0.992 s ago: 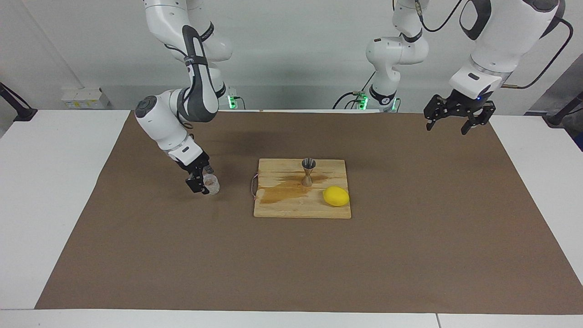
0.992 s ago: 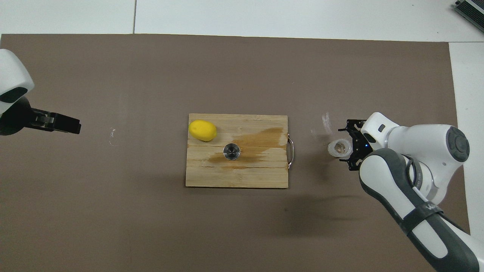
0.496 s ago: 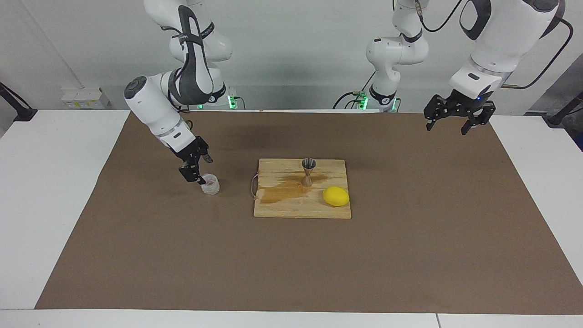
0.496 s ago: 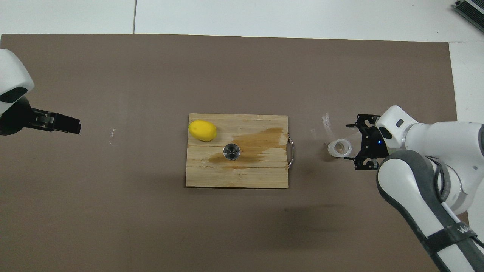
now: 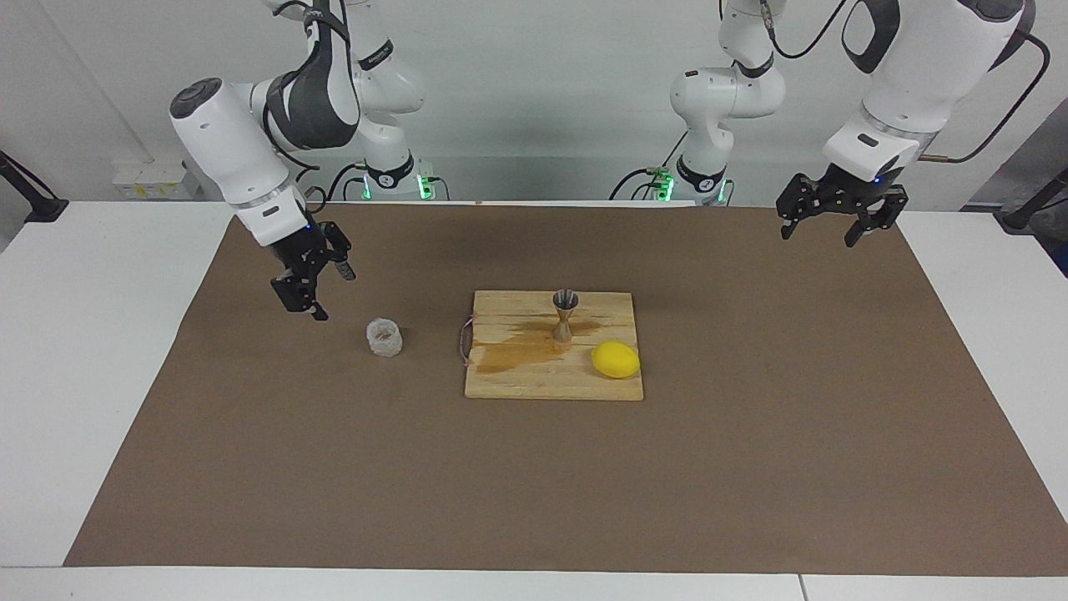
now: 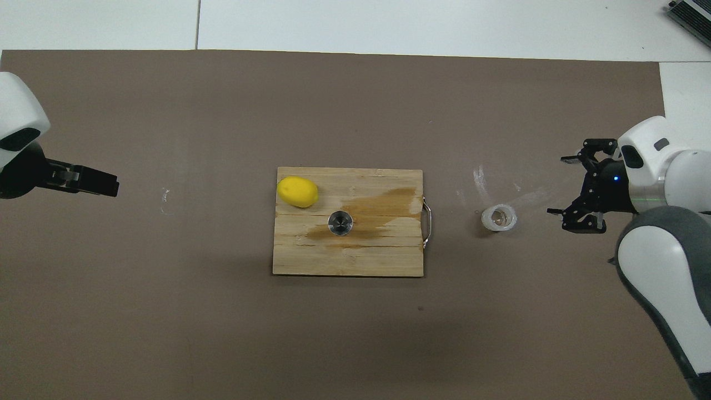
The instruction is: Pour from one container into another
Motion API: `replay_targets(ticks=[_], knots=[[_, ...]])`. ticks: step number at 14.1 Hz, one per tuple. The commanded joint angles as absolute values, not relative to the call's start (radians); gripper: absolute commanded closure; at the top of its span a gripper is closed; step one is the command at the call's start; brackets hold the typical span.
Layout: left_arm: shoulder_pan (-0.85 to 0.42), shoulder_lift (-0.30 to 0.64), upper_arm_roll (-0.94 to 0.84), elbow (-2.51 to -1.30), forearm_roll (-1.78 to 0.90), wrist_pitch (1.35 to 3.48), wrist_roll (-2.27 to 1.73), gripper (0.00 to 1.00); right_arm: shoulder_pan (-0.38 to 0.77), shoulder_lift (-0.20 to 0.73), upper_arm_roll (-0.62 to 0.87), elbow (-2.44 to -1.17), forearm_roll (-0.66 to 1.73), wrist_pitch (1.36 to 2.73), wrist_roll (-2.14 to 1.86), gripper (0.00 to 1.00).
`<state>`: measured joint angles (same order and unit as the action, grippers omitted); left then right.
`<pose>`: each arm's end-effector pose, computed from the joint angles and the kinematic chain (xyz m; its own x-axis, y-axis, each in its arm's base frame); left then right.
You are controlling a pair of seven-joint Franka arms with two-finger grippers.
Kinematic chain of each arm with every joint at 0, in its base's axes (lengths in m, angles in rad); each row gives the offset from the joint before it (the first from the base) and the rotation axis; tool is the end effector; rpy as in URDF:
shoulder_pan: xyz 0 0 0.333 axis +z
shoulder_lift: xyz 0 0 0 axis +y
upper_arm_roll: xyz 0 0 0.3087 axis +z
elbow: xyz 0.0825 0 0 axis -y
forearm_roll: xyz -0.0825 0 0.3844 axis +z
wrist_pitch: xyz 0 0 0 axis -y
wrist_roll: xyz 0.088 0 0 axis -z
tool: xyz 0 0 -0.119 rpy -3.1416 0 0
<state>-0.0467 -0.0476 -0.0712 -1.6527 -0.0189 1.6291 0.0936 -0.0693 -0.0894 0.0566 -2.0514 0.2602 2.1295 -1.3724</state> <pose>0.5414 -0.0672 0.5976 0.9776 -0.2088 0.0252 -0.2092 -0.9778 0.0132 0.5489 0.0076 0.4764 0.3011 0.9180 0.2581 0.9364 -0.3358 0.1019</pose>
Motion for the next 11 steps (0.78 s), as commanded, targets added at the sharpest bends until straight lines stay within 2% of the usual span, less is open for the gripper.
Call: replay_targets(ticks=[1, 4, 11], knots=[[-0.058, -0.044, -0.061, -1.649, -0.023, 1.64, 0.097, 0.0, -0.068, -0.086, 0.069, -1.971, 0.187, 2.054, -1.141, 0.0], [-0.058, -0.044, -0.061, -1.649, -0.023, 1.64, 0.097, 0.0, -0.064, -0.074, 0.077, -1.879, 0.152, 1.951, -0.884, 0.0], [-0.055, -0.046, -0.061, -1.646, -0.023, 1.649, 0.104, 0.0, -0.025, -0.018, 0.081, -1.715, 0.127, 1.881, -0.378, 0.0]])
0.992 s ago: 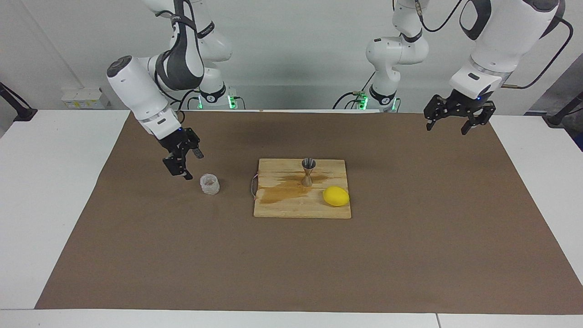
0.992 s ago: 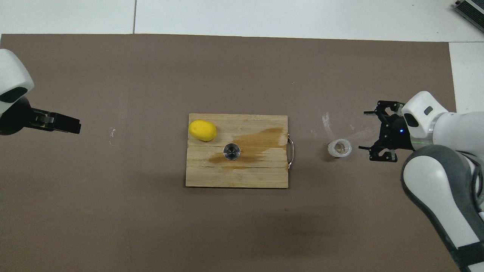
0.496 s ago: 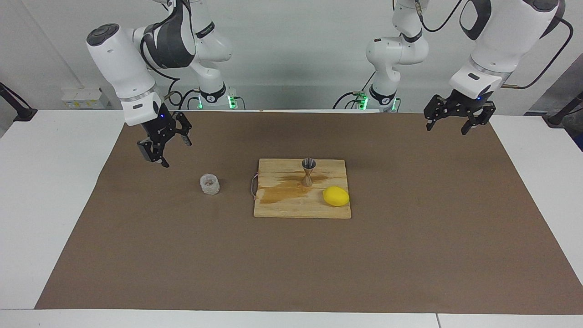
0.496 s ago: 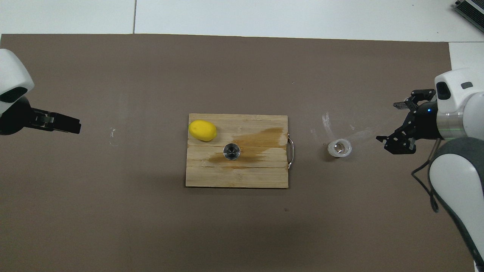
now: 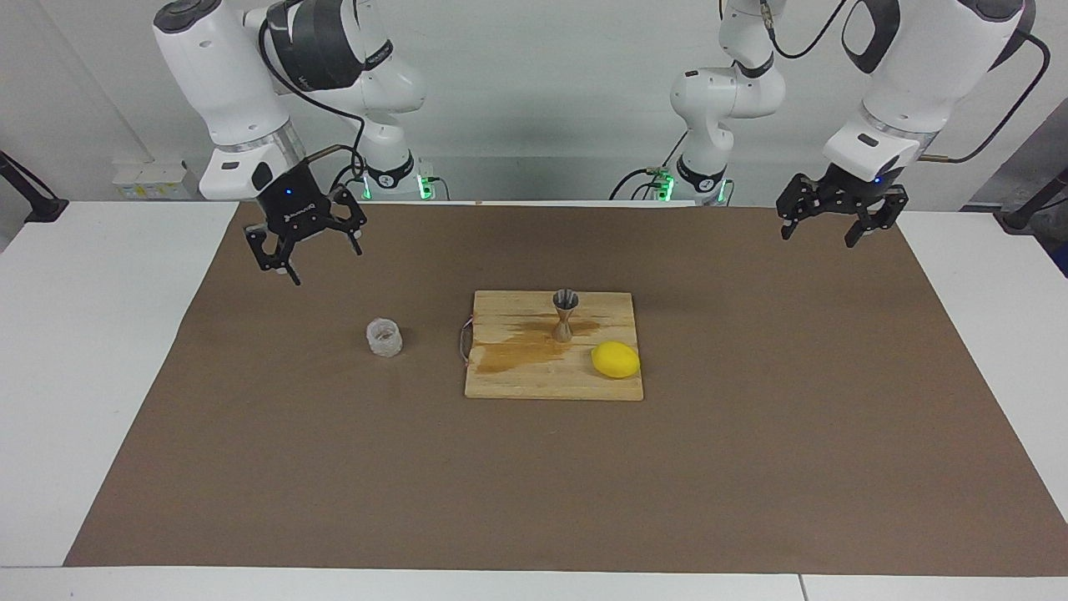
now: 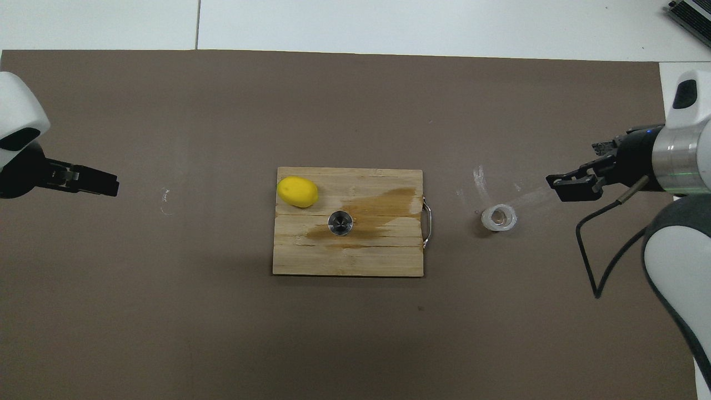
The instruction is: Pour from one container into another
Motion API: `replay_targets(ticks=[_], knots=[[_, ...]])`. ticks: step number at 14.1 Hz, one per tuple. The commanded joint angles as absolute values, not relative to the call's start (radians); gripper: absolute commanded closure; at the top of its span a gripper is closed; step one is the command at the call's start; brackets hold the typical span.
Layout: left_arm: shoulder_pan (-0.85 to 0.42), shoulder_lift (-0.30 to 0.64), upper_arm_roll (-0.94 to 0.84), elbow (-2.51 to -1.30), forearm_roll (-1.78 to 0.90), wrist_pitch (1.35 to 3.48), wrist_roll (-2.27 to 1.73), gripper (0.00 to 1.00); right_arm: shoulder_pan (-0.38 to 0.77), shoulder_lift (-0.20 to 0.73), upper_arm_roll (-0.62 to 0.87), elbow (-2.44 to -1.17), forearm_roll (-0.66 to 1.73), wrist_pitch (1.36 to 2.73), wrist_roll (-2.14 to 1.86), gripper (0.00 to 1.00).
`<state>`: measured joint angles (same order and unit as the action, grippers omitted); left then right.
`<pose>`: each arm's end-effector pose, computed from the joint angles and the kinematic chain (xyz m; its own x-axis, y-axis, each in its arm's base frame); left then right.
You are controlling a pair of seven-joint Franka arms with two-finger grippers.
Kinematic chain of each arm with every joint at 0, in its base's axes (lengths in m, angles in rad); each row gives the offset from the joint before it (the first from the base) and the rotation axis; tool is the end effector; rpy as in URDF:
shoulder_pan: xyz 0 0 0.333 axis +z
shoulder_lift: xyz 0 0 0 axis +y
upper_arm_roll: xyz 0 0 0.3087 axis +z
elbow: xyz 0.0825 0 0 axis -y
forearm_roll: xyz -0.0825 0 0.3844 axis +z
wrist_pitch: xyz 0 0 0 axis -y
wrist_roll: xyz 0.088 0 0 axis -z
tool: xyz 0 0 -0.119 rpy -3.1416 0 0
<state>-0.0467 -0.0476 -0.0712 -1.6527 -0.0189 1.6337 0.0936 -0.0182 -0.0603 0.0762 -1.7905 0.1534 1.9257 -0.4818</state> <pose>0.5420 -0.0672 0.5981 0.9775 -0.2087 0.0298 -0.2092 -0.9778 0.0128 0.5643 0.0462 0.5677 0.8547 0.4622 0.2364 0.4841 -0.8740 -0.0415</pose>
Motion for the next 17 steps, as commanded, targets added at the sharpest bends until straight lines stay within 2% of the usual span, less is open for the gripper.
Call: replay_targets(ticks=[1, 6, 17], knots=[[-0.054, -0.045, -0.061, -1.64, -0.021, 1.649, 0.107, 0.0, -0.025, -0.005, 0.08, -1.691, 0.121, 1.867, -0.359, 0.0], [-0.048, -0.044, -0.06, -1.635, -0.018, 1.644, 0.124, 0.0, 0.021, 0.037, 0.081, -1.568, -0.017, 1.721, -0.051, 0.0], [-0.044, -0.046, -0.058, -1.635, -0.023, 1.651, 0.141, 0.0, 0.014, -0.031, 0.071, -1.597, -0.031, 1.536, 0.202, 0.0]])
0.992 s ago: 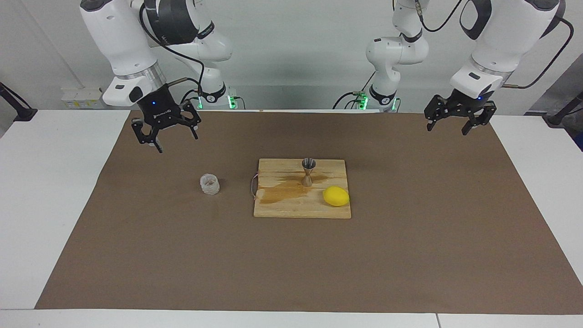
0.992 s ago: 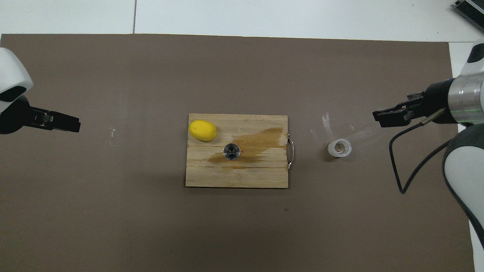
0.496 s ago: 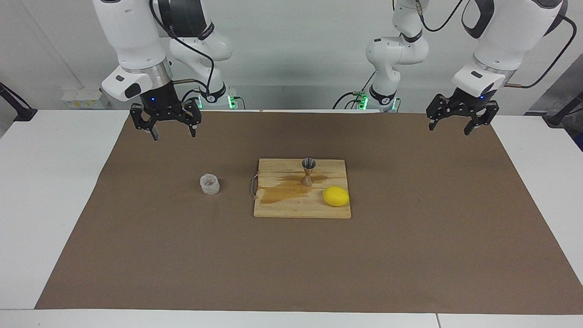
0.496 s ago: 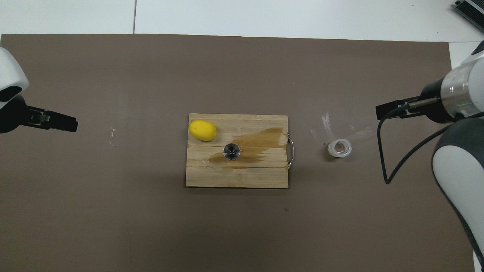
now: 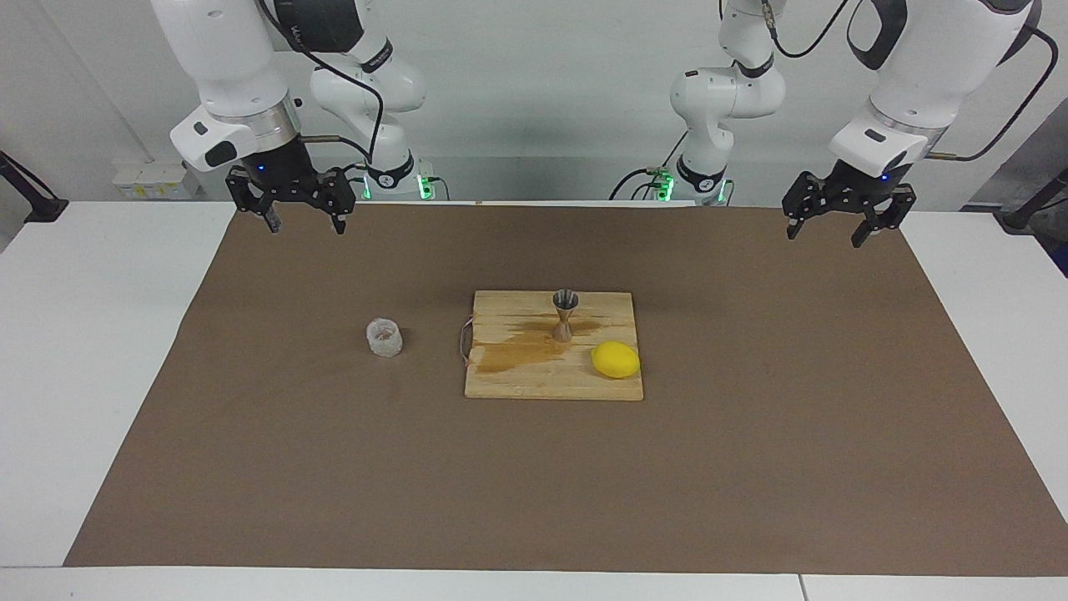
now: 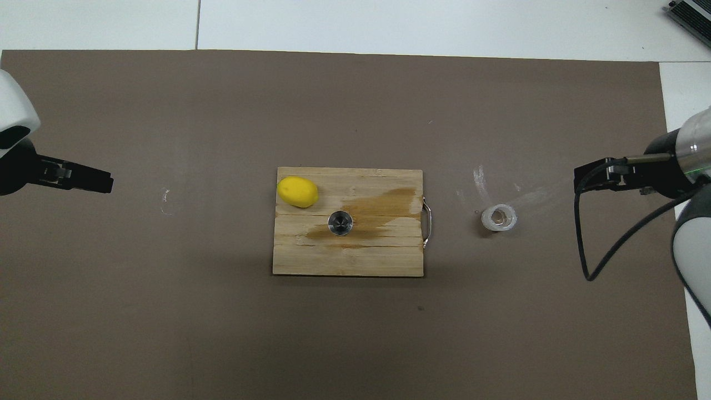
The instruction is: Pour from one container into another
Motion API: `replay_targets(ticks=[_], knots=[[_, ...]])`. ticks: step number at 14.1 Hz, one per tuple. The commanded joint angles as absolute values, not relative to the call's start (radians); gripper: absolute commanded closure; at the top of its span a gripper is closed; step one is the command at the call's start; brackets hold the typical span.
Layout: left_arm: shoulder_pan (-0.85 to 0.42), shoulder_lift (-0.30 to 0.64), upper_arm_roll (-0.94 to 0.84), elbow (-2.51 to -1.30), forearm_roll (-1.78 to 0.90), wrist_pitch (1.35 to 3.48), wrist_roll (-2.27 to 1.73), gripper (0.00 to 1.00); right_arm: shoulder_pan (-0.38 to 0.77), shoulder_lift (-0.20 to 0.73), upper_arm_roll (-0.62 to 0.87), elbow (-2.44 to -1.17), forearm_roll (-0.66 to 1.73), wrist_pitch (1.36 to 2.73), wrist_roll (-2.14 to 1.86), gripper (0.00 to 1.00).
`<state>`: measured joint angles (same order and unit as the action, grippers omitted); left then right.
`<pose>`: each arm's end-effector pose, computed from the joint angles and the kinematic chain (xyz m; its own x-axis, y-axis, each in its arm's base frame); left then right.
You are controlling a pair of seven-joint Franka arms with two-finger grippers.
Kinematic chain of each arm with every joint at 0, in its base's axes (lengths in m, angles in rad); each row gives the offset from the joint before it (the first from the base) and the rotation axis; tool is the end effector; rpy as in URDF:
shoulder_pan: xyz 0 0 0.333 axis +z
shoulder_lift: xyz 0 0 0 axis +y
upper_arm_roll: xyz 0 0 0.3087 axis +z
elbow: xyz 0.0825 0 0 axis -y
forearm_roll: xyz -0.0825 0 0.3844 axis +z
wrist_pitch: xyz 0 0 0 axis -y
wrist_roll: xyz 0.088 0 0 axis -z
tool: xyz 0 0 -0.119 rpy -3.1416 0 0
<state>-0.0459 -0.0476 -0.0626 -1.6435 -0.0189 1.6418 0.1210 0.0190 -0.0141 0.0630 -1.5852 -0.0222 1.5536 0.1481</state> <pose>0.5439 -0.0622 0.6032 0.9729 -0.2261 0.0474 -0.2268 -0.9739 0.0103 0.5468 0.0425 0.6047 0.9977 -0.0664 -0.0139 -0.0661 -0.9975 0.0254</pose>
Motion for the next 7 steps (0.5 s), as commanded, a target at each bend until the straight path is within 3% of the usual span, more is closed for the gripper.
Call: replay_targets(ticks=[1, 7], knots=[[-0.044, -0.046, -0.058, -1.637, -0.023, 1.651, 0.141, 0.0, 0.014, -0.034, 0.071, -1.606, -0.029, 1.536, 0.202, 0.0], [-0.044, -0.046, -0.058, -1.637, -0.023, 1.651, 0.141, 0.0, 0.011, -0.04, 0.069, -1.629, -0.014, 1.554, 0.204, 0.0]])
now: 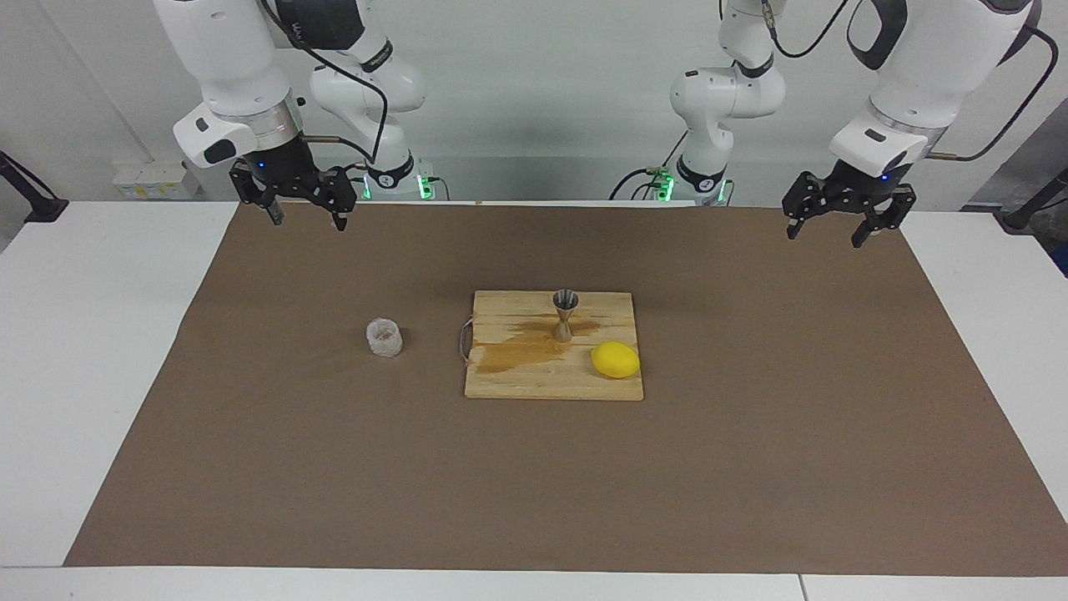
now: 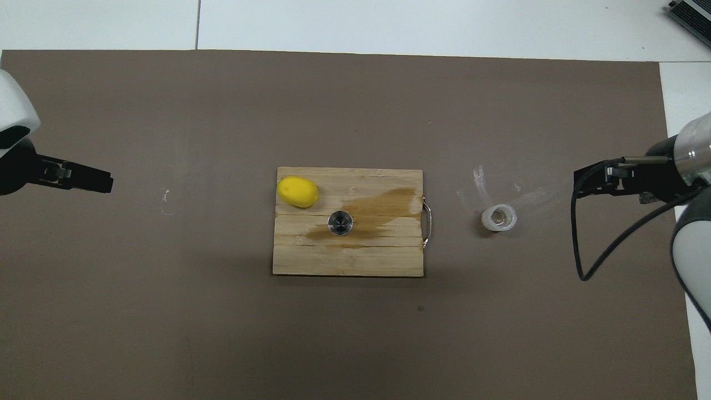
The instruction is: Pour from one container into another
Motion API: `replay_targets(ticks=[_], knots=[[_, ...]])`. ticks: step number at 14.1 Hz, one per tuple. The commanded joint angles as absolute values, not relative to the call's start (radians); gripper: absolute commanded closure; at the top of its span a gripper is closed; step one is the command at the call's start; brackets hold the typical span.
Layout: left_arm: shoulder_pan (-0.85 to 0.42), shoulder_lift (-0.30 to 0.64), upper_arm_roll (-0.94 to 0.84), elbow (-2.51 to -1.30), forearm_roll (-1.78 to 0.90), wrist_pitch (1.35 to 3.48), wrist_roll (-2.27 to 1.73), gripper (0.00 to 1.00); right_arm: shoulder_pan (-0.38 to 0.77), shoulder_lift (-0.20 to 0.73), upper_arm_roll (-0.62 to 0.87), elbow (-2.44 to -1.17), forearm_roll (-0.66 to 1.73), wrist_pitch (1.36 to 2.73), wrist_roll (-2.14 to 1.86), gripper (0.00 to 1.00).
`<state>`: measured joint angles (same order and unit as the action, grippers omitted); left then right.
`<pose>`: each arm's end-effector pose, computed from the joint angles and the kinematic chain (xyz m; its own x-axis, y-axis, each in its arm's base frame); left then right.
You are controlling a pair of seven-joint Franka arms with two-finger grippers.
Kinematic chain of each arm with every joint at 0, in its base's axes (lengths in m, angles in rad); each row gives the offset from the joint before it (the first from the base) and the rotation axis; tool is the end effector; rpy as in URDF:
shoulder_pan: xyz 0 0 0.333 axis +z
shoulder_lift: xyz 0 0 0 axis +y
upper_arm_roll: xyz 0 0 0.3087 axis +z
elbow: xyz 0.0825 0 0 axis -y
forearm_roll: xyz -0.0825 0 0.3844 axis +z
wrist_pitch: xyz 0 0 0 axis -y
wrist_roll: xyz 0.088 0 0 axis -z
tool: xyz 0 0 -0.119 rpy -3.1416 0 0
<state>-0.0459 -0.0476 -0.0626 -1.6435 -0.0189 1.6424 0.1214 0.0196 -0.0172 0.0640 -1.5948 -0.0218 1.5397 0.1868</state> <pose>0.5440 -0.0622 0.6033 0.9728 -0.2265 0.0480 -0.2272 -0.9738 0.0102 0.5439 0.0432 0.6007 0.9941 -0.1037 -0.0330 -0.1028 -0.9943 0.0295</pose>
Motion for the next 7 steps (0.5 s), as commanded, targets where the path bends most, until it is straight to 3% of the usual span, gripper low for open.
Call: replay_targets(ticks=[1, 7], knots=[[-0.044, -0.046, -0.058, -1.638, -0.023, 1.649, 0.141, 0.0, 0.011, -0.044, 0.069, -1.637, -0.011, 1.555, 0.206, 0.0], [-0.046, -0.046, -0.058, -1.638, -0.023, 1.649, 0.14, 0.0, -0.006, -0.071, 0.066, -1.695, 0.021, 1.597, 0.189, 0.0]])
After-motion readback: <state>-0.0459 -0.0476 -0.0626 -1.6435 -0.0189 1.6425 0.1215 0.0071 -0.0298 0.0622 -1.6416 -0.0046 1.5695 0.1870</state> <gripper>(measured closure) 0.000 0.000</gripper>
